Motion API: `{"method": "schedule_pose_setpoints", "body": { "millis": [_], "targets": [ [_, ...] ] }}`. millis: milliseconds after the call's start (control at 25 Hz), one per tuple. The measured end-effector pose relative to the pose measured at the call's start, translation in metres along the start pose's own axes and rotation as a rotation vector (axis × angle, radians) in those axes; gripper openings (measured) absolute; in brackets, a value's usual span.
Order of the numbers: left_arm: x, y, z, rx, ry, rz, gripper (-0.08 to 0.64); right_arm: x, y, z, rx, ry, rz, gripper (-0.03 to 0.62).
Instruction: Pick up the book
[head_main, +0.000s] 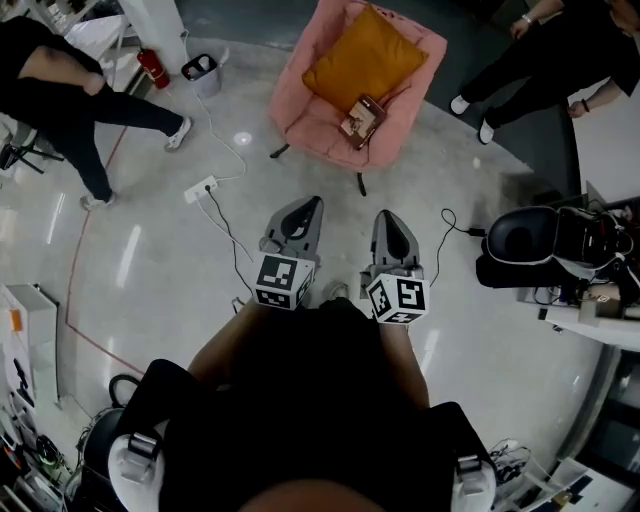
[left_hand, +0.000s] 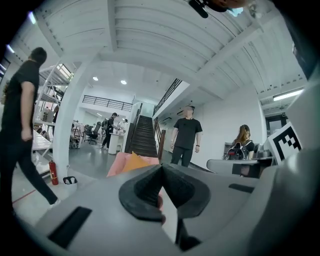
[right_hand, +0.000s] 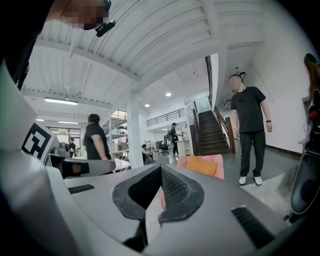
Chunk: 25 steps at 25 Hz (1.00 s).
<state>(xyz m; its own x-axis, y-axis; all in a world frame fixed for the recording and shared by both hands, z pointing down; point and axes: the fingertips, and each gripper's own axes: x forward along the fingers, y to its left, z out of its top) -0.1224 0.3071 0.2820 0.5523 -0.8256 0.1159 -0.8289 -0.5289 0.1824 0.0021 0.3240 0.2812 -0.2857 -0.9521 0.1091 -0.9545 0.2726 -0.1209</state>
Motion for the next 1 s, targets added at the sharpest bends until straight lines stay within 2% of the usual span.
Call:
{"method": "schedule_pose_setpoints", "body": {
  "millis": [520,1000],
  "targets": [
    [0.013,0.023,-0.016,-0.01,0.016,-0.002,0.006,0.028,-0.002,-0.011,0.004,0.009,-0.009,0.002],
    [0.1,0.039,-0.009,0.011,0.027,0.003,0.006,0.1,-0.056,-0.005,0.006,0.013,0.014,0.002]
  ]
}}
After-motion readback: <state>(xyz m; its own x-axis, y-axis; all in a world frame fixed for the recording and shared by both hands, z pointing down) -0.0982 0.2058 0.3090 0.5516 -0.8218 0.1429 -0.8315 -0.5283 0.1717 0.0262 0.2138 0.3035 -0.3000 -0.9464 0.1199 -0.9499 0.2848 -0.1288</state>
